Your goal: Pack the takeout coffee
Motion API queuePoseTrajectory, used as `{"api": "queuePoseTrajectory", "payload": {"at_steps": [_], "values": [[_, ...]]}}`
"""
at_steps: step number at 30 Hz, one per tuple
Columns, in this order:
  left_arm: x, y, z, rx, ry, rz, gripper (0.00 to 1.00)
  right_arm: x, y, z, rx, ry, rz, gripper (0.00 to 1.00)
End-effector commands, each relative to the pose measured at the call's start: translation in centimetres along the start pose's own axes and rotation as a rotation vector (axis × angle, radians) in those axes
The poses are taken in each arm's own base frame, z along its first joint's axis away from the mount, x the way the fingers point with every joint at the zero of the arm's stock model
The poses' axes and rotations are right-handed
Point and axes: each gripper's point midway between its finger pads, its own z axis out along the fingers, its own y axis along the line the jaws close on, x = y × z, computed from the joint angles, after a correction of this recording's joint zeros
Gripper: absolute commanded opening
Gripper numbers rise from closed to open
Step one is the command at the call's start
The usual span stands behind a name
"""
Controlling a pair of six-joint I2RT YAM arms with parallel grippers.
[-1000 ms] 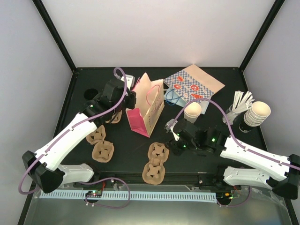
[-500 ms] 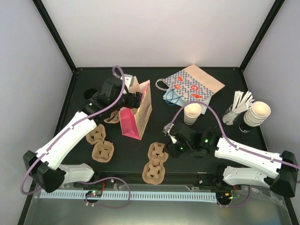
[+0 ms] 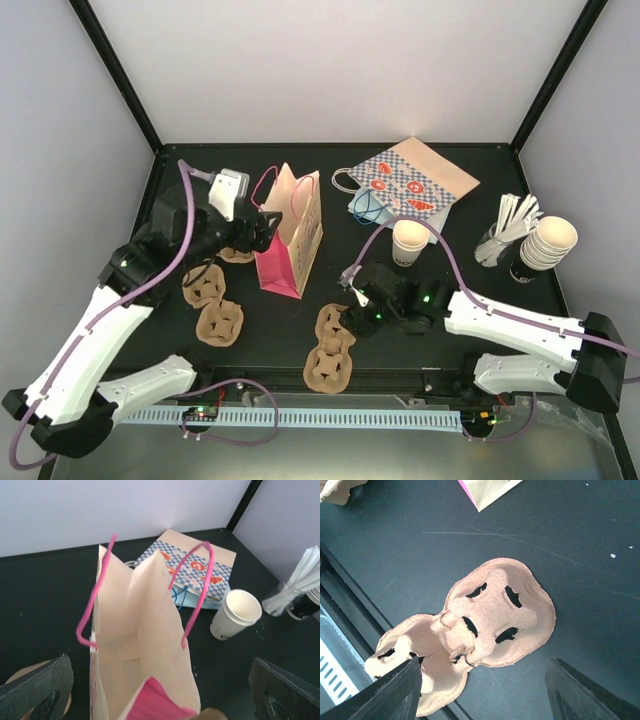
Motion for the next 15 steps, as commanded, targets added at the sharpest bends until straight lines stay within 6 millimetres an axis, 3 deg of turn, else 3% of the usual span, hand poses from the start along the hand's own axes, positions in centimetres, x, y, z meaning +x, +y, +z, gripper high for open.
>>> {"api": "queuePoseTrajectory", "payload": {"at_steps": [1,7,10,15], "values": [[3.4,-0.3,-3.2,0.036,0.129,-0.058,0.99,-0.2,0.1,0.4,-0.008,-0.015,0.025,0.73],[10.7,-1.1,-5.1,0.103,0.313,-0.256,0.99,-0.1,-0.7,0.7,0.019,-0.05,0.079,0.99],[13.5,-2.3,-5.7,0.154,0.377,-0.329,0.99,0.0,-0.7,1.1,0.015,-0.047,0.088,1.0],[18.3,-3.8,-4.9,0.169,0.492,-0.345,0.99,0.6,-0.5,2.1,0.005,-0.014,0.079,1.0]]}}
